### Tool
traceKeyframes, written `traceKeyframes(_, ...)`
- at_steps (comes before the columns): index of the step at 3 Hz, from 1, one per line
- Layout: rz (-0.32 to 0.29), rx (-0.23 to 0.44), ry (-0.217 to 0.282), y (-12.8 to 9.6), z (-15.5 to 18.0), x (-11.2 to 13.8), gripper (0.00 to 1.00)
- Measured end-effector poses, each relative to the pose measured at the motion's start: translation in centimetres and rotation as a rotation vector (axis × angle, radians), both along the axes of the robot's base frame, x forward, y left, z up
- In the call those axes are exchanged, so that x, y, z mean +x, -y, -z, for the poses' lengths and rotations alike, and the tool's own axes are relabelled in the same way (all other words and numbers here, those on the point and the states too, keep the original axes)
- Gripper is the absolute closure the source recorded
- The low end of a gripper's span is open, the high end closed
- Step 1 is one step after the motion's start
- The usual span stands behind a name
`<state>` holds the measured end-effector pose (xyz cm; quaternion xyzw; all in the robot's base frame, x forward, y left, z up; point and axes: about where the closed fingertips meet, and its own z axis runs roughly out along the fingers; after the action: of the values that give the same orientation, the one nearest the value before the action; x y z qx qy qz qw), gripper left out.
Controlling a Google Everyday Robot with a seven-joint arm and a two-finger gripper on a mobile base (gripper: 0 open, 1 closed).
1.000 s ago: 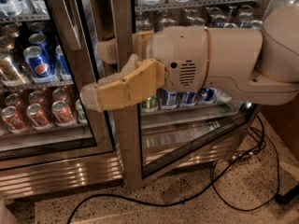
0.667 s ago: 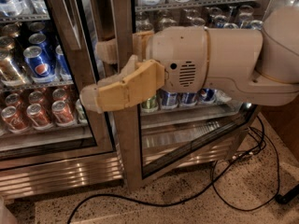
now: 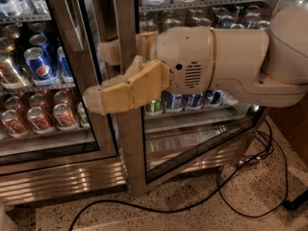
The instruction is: Open right fridge door
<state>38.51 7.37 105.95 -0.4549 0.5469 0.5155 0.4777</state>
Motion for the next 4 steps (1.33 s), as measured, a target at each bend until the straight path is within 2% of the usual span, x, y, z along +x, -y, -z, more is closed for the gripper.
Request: traceKeyframes(4,0.010,-0.008,-0.003,0.34,0.05,-0.71,0.00)
